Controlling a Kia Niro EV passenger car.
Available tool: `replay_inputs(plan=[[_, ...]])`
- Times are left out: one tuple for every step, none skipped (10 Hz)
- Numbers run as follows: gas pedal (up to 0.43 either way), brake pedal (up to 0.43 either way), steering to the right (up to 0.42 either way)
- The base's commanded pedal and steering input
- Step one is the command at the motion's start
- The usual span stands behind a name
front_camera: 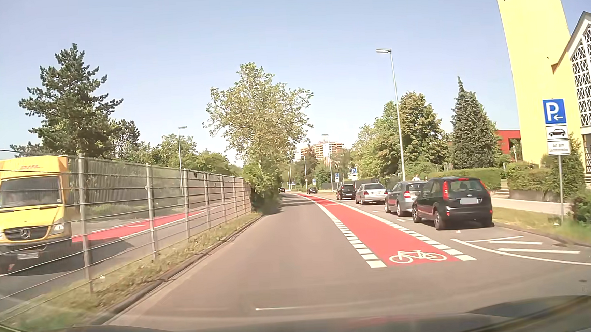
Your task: Follow the waypoints while adhering to traffic rules and regulations
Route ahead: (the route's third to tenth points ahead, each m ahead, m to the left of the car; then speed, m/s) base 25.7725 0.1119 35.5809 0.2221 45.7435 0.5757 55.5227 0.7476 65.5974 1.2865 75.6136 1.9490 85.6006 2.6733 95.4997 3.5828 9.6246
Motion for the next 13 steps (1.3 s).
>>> replay_inputs(plan=[[0.118,0.000,-0.001],[0.118,0.000,-0.001],[0.118,0.000,-0.002],[0.118,0.000,-0.002],[0.118,0.000,-0.001],[0.118,0.000,-0.001],[0.118,0.000,-0.001],[0.110,0.000,-0.001],[0.110,0.000,-0.001],[0.110,0.000,-0.001],[0.079,0.000,-0.001],[0.067,0.000,-0.001],[0.067,0.000,0.000]])
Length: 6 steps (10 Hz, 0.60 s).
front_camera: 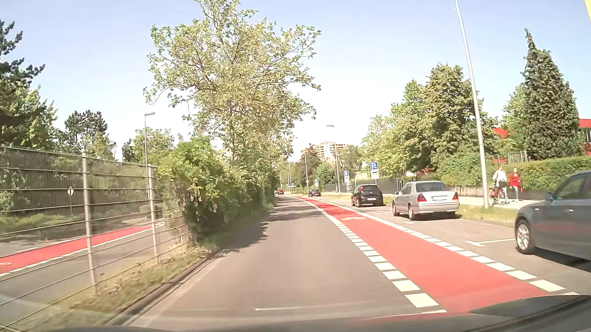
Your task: Follow the waypoints while adhering to traffic rules and regulations
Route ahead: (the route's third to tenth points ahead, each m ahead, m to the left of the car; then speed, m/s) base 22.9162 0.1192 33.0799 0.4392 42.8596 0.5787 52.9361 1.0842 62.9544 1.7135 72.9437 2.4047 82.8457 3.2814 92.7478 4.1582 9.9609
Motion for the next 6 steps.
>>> replay_inputs(plan=[[0.067,0.000,0.002],[0.067,0.000,0.002],[0.067,0.000,0.002],[0.067,0.000,0.001],[0.067,0.000,-0.001],[0.067,0.000,-0.005]])
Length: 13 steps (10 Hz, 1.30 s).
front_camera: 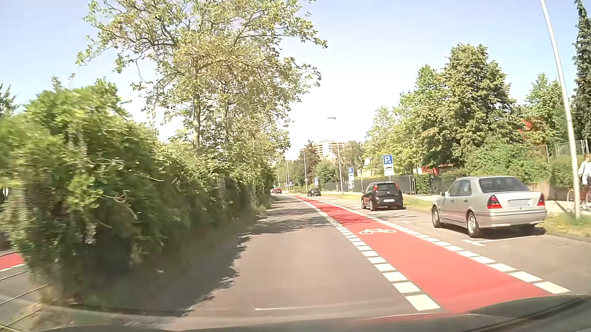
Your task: Follow the waypoints while adhering to traffic rules and regulations
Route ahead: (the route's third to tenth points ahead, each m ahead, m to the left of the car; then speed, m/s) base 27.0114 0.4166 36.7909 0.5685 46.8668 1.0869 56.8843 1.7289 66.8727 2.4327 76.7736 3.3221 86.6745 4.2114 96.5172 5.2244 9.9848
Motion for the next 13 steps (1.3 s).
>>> replay_inputs(plan=[[0.067,0.000,-0.009],[0.067,0.000,-0.011],[0.067,0.000,-0.011],[0.067,0.000,-0.012],[0.067,0.000,-0.014],[0.067,0.000,-0.013],[0.067,0.000,-0.011],[0.067,0.000,-0.008],[0.067,0.000,-0.007],[0.067,0.000,-0.007],[0.067,0.000,-0.006],[0.079,0.000,-0.006],[0.079,0.000,-0.006]])
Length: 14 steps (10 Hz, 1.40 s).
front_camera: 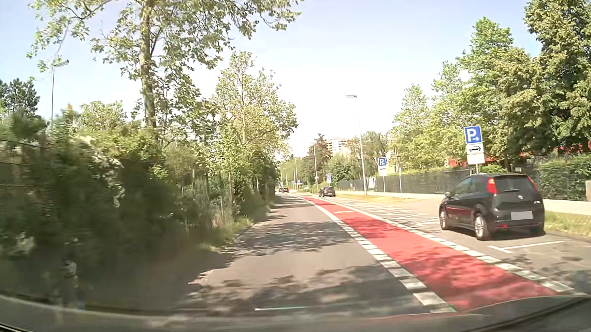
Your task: Follow the waypoints while adhering to traffic rules and regulations
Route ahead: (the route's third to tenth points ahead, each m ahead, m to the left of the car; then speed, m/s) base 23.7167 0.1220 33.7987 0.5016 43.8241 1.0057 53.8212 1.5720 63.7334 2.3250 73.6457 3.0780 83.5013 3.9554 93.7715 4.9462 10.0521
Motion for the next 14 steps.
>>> replay_inputs(plan=[[0.087,0.000,-0.006],[0.098,0.000,-0.006],[0.098,0.000,-0.006],[0.110,0.000,-0.006],[0.110,0.000,-0.006],[0.110,0.000,-0.005],[0.110,0.000,-0.004],[0.110,0.000,-0.004],[0.110,0.000,-0.004],[0.110,0.000,-0.004],[0.110,0.000,-0.004],[0.110,0.000,-0.004],[0.110,0.000,-0.004],[0.110,0.000,-0.004]])
